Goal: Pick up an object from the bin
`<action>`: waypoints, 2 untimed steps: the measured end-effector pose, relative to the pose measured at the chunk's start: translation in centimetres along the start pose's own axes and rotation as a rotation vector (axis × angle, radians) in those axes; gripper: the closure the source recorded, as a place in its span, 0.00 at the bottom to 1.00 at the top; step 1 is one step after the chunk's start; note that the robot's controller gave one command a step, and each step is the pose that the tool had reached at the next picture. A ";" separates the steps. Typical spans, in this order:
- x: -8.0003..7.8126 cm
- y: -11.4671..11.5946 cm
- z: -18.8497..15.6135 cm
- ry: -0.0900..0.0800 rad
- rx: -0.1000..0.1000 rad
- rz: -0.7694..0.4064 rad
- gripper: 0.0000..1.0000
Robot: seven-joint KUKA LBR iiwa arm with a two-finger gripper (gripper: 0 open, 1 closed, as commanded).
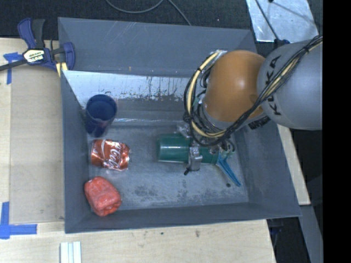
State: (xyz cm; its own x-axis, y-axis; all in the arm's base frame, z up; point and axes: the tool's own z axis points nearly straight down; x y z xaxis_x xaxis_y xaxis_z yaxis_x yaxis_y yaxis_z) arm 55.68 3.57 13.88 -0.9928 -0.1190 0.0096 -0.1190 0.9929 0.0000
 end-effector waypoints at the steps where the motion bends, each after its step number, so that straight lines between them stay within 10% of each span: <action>1: 0.0 -0.2 -5.6 -0.012 0.001 0.004 1.00; 2: -0.3 -1.4 -11.7 -0.007 0.001 0.003 1.00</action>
Offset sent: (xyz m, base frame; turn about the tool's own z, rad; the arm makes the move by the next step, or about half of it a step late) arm 0.0108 -0.0256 0.1695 0.0013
